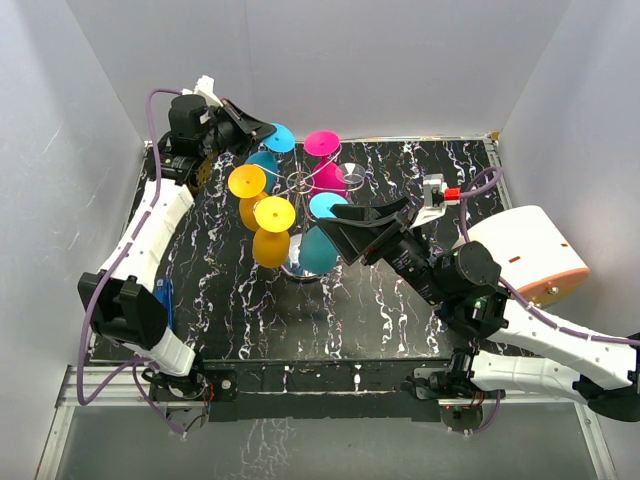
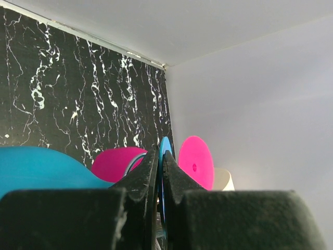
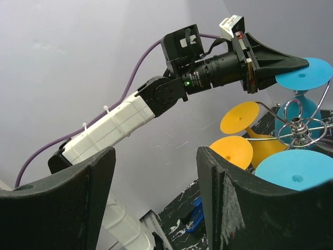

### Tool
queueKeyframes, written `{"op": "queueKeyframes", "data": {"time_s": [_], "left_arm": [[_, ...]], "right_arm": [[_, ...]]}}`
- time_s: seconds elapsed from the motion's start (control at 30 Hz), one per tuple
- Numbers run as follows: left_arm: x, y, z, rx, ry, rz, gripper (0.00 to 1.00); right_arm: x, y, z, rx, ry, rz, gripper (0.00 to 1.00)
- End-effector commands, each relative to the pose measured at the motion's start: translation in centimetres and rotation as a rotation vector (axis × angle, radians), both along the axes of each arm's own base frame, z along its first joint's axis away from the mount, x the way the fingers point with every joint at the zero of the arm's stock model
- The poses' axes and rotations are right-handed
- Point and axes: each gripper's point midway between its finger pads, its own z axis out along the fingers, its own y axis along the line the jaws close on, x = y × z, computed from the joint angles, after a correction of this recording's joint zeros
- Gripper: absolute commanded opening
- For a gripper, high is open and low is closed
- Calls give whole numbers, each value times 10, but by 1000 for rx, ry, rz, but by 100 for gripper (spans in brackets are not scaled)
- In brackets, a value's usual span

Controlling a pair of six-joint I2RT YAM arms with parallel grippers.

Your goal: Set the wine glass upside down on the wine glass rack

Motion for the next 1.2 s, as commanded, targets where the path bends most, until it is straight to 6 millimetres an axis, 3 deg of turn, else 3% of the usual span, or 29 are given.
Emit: {"op": "queueKeyframes", "data": {"time_s": [0.0,0.13,0.5,0.87,1.17], "left_arm": [[-26,9,50,-6,-117,0,2],[-29,5,50,-22,-115,-23,6],[-26,15,27,32,-56,29,12],[-25,22,19,79,-45,57,14],[-23,26,7,132,-16,68,25]], "right_arm": [[-2,-5,17,39,-24,-7,62],[-2,-5,17,40,-24,-4,62],[-3,-7,16,44,-21,-7,62],[-3,-9,17,47,-23,-10,62],[-1,-11,15,46,-14,-20,62]]}}
